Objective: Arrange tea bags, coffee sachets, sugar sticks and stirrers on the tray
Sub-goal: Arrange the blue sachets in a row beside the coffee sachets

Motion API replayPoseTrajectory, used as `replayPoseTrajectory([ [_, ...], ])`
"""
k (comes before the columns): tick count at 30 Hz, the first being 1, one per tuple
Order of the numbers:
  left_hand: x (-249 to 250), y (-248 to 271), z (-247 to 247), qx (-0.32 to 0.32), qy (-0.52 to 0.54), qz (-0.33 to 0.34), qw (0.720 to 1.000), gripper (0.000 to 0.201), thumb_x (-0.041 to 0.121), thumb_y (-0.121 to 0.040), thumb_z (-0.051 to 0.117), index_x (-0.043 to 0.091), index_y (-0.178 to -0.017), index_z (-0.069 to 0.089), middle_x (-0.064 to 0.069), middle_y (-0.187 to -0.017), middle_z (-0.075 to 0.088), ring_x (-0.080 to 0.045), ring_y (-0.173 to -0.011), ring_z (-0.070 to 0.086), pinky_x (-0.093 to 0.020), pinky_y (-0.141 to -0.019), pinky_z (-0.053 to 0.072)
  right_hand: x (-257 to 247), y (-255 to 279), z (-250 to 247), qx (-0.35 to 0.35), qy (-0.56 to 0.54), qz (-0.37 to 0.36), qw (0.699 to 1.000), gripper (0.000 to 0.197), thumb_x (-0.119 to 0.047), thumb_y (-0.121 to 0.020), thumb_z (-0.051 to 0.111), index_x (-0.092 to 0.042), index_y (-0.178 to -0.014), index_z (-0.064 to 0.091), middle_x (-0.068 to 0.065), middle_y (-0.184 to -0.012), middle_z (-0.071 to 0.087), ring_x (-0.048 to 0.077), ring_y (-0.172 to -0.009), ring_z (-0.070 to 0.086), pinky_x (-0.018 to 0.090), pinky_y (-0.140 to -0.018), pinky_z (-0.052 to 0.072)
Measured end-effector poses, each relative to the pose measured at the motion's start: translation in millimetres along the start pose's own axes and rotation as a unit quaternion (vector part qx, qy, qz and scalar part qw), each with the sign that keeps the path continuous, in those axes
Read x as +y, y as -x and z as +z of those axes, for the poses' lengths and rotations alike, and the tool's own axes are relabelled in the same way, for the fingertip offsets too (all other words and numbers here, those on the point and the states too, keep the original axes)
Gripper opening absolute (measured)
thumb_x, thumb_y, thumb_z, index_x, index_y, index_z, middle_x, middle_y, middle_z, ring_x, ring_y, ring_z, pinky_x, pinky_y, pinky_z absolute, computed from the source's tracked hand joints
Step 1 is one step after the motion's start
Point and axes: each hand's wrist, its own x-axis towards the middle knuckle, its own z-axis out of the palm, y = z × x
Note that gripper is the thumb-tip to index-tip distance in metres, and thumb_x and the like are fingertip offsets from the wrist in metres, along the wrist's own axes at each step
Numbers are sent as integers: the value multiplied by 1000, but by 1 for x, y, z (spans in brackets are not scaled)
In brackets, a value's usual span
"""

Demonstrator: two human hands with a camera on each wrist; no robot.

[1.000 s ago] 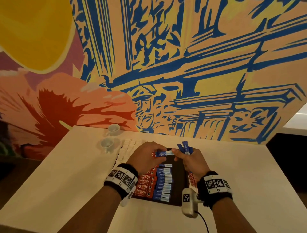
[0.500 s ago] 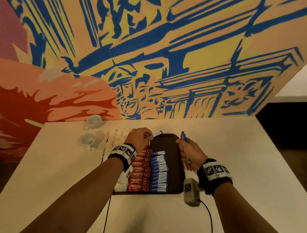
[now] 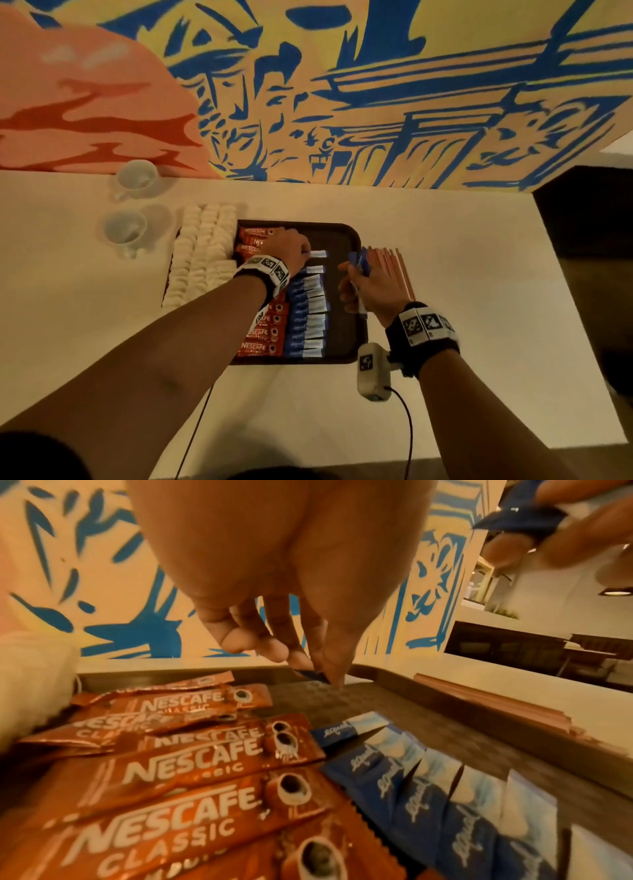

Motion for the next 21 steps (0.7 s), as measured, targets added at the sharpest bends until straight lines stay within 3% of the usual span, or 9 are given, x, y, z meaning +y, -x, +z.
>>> replayPoseTrajectory([
  [5, -3, -9, 7, -11, -49, 20, 999, 17, 34, -98, 59, 27, -106, 72, -1, -114, 66, -27, -114, 52, -37, -91, 46, 7, -3, 5, -3, 17, 18, 1000, 24, -36, -109, 39, -23, -109, 59, 3, -88, 66, 15, -69, 60, 29, -60, 49],
  [10, -12, -5, 11, -42, -24, 11, 999, 17, 23, -95, 63, 24, -110, 70, -1, -116, 65, -25, -113, 53, -39, -90, 52, 10, -5, 9, -13, 42, 11, 999, 24, -36, -108, 40, -23, -110, 60, 2, -93, 65, 10, -63, 53, 24, -57, 45],
  [17, -14, 5, -8, -9, 64, 14, 998, 23, 26, -94, 65, 21, -117, 67, -3, -121, 61, -24, -115, 55, -37, -99, 46, 5, 2, 8, -11, 59, -36, 998, 32, -41, -106, 45, -17, -108, 65, 3, -87, 65, 6, -55, 50, 21, -53, 42],
  [21, -8, 28, -36, 66, 172, -17, 983, 21, 25, -93, 66, 22, -114, 70, 5, -109, 67, -11, -100, 61, -18, -83, 45, -5, 15, 5, 12, 70, -76, 995, 50, -49, -100, 53, -2, -104, 69, 2, -71, 62, 8, -51, 50, 24, -52, 40],
])
